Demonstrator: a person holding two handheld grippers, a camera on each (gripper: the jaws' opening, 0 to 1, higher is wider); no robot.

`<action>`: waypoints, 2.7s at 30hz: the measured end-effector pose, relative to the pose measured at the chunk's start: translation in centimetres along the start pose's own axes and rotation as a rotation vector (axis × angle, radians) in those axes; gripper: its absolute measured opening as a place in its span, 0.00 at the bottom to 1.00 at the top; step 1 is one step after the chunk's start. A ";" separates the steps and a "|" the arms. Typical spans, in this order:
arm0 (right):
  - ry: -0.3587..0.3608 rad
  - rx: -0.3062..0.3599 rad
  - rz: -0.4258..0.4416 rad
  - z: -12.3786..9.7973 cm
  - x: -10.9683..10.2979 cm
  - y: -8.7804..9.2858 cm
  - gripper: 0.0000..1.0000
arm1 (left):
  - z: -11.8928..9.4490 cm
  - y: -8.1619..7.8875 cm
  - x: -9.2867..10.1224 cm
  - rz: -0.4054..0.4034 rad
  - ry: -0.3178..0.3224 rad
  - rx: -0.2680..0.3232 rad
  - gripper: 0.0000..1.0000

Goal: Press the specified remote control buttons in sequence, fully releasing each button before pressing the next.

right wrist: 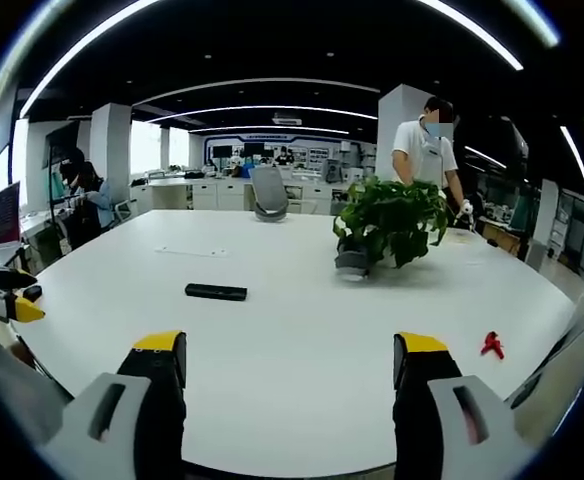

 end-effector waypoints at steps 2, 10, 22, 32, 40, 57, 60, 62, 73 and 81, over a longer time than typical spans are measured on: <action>0.005 0.004 -0.002 0.0 0.0 0.0 0.88 | 0.0 0.0 0.1 0.014 0.002 0.004 0.86; 0.016 0.021 0.008 -0.2 0.2 -0.1 0.88 | 0.1 -0.1 -0.1 -0.029 0.034 -0.002 0.84; 0.003 0.008 0.000 -0.1 0.1 0.0 0.88 | 0.1 -0.5 0.6 -0.042 0.075 -0.020 0.78; 0.000 0.021 0.000 -0.2 0.1 -0.1 0.88 | 1.4 -2.1 1.1 0.114 0.184 -0.063 0.75; -0.003 0.011 0.005 -0.2 0.1 0.0 0.85 | 3.5 -3.8 1.5 0.227 0.269 -0.083 0.75; 0.011 -0.029 0.003 -0.1 0.3 0.3 0.79 | 9.2 -7.8 3.5 0.435 0.419 -0.099 0.67; 0.014 -0.039 0.003 -0.1 0.3 0.4 0.77 | 10.4 -8.5 3.8 0.454 0.429 -0.110 0.65; 0.018 -0.044 0.000 -0.1 0.3 0.5 0.75 | 11.4 -8.9 4.0 0.473 0.437 -0.113 0.64; 0.024 -0.085 0.000 0.1 0.4 0.9 0.72 | 16.1 -11.3 4.7 0.568 0.486 -0.146 0.54; 0.025 -0.113 -0.007 0.3 0.4 1.1 0.70 | 20.1 -13.1 5.3 0.674 0.521 -0.185 0.51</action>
Point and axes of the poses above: the point that each gripper's makers call its tool centre point, and the gripper's own axes: z roughly forward along the fingers, x roughly to its right, y roughly out of its underside, the point moved 8 cm from there along -z, roughly backward along the fingers, and after that the axes turned 7 degrees about -y, right-handed, at the moved point
